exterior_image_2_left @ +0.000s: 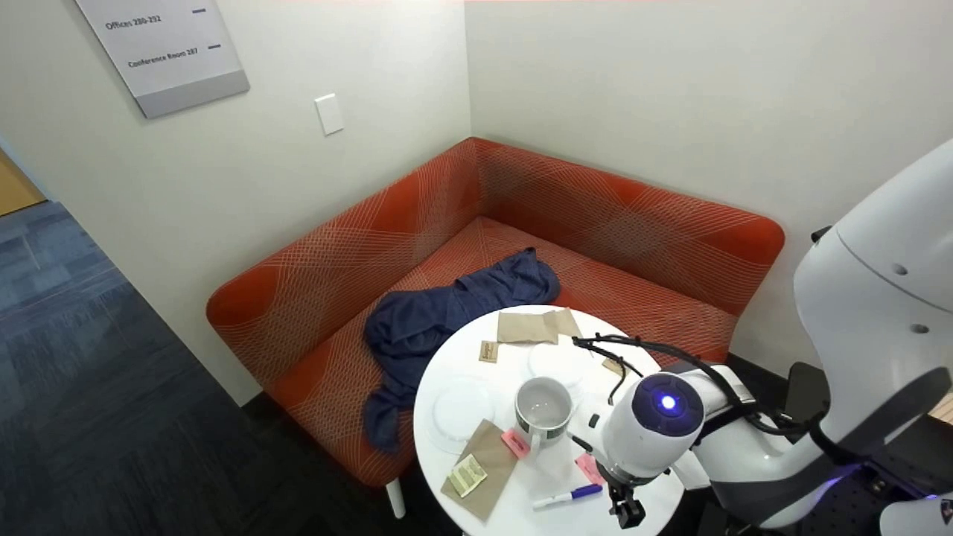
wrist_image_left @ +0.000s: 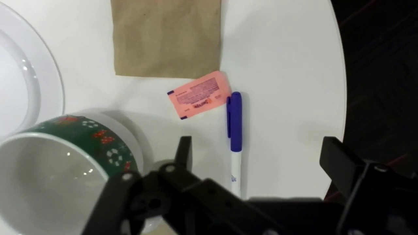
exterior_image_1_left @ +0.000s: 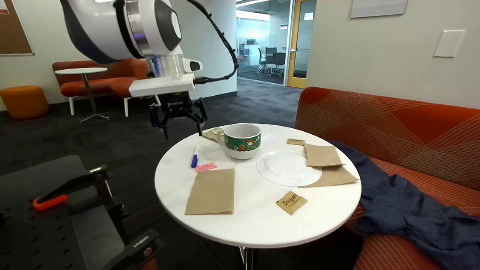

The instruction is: Place the marker in the mug

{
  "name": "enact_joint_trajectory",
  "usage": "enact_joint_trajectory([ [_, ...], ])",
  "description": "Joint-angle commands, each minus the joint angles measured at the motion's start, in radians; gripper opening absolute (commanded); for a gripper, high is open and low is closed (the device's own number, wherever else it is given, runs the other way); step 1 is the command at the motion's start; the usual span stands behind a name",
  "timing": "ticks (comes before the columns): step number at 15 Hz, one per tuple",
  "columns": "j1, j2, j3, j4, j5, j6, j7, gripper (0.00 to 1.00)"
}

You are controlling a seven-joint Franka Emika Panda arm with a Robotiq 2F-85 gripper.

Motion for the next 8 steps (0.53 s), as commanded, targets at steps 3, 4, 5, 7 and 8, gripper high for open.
enact_joint_trajectory([
  [3, 0.017, 0.062, 0.005, 0.036, 0.002, 0.005, 0.0, 1.0],
  [4, 0.02, 0.076, 0.008, 0.047, 0.003, 0.006, 0.0, 1.0],
  [5, 0.021, 0.085, 0.009, 0.055, 0.003, 0.006, 0.0, 1.0],
  [7, 0.022, 0.091, 0.009, 0.061, 0.003, 0.006, 0.0, 1.0],
  [8, 0.022, 0.091, 0.009, 0.062, 0.003, 0.006, 0.0, 1.0],
])
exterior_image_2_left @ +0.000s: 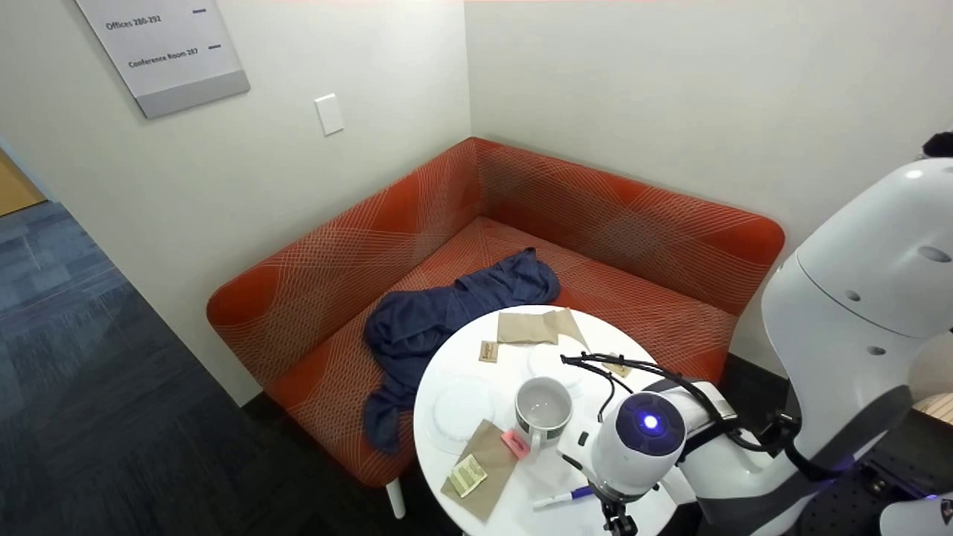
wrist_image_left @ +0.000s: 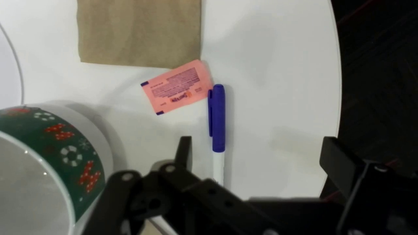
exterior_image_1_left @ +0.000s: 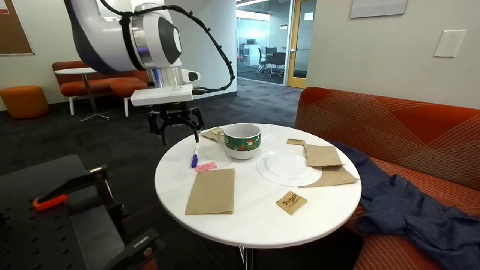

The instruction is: Place the marker in the mug

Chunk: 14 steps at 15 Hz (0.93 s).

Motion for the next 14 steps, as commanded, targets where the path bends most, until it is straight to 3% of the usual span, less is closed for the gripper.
enact_joint_trajectory([
  [1, 0.0, 0.0, 0.0, 0.001, 0.0, 0.0, 0.0, 1.0],
  [7, -0.052, 0.03, 0.034, 0.04, 0.017, 0.011, -0.061, 1.0],
  [14, -0.058, 0.095, 0.045, 0.103, 0.207, -0.008, -0.265, 1.0],
])
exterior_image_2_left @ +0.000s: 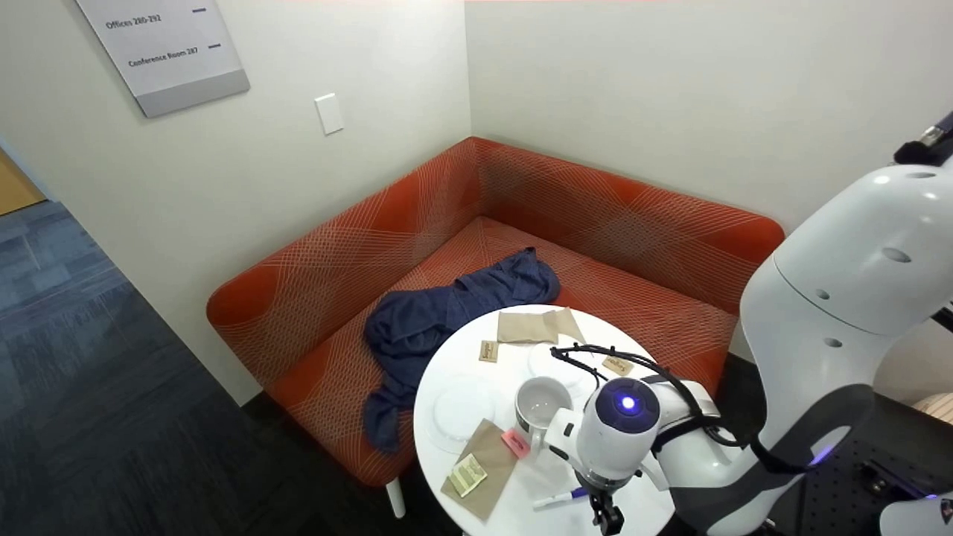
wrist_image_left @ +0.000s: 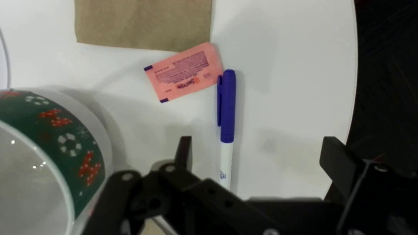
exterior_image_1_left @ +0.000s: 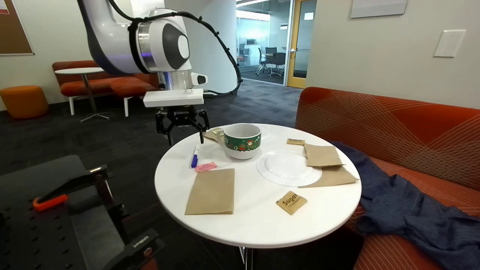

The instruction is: Place the marker in the mug

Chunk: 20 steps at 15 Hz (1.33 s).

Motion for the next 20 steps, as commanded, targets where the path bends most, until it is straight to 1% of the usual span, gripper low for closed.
enact_joint_trajectory([
  [1, -0.021, 0.055, 0.021, 0.059, 0.053, -0.01, -0.075, 1.0],
  [6, -0.005, 0.1, 0.007, 0.107, 0.061, -0.013, -0.079, 1.0],
  [9, -0.006, 0.117, 0.008, 0.121, 0.062, -0.015, -0.08, 1.0],
  [11, -0.009, 0.126, 0.012, 0.131, 0.064, -0.018, -0.083, 0.9],
  [13, -0.01, 0.136, 0.013, 0.139, 0.065, -0.021, -0.084, 0.84],
  [14, -0.011, 0.14, 0.013, 0.142, 0.065, -0.021, -0.085, 0.78],
  [15, -0.013, 0.144, 0.015, 0.144, 0.066, -0.021, -0.086, 0.82],
  [18, -0.018, 0.155, 0.018, 0.152, 0.067, -0.023, -0.09, 0.79],
  [20, -0.018, 0.163, 0.017, 0.158, 0.067, -0.022, -0.091, 0.54],
])
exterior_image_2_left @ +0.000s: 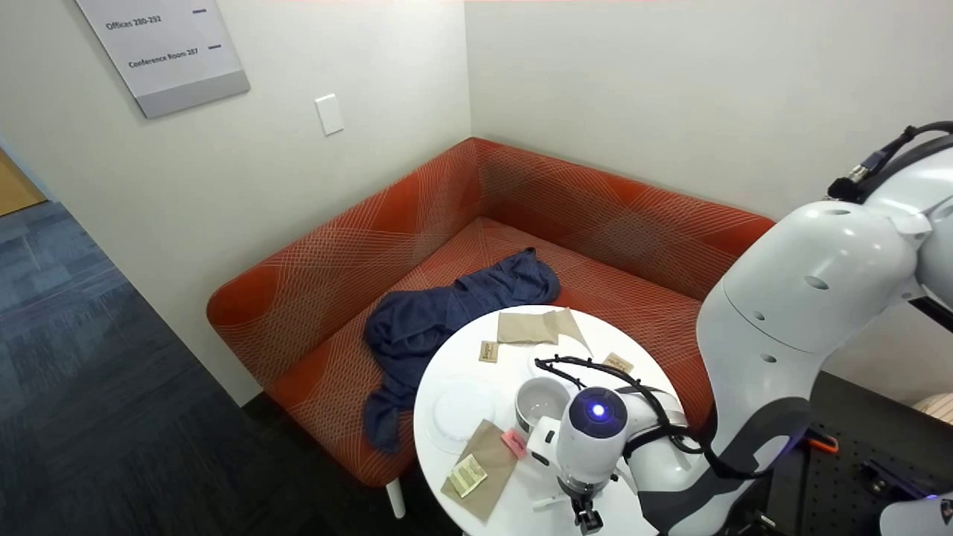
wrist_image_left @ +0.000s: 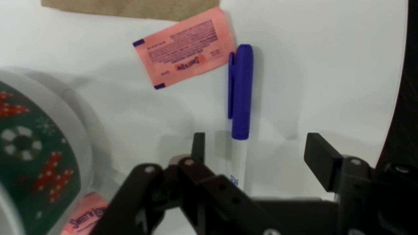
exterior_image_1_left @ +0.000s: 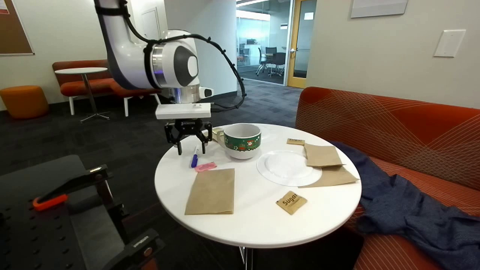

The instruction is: Place the marker in the mug

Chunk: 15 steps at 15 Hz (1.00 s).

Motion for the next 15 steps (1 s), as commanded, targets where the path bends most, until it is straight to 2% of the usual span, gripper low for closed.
enact_joint_trajectory([
  [1, -0.013, 0.019, 0.012, 0.027, 0.028, -0.02, -0.046, 0.53],
  [6, -0.014, 0.028, 0.014, 0.035, 0.029, -0.022, -0.046, 0.13],
  [8, -0.014, 0.029, 0.014, 0.037, 0.03, -0.023, -0.046, 0.0],
  [11, -0.011, 0.024, 0.014, 0.035, 0.03, -0.022, -0.042, 0.04],
  [15, 0.032, -0.036, -0.006, -0.013, 0.017, 0.007, -0.004, 0.04],
])
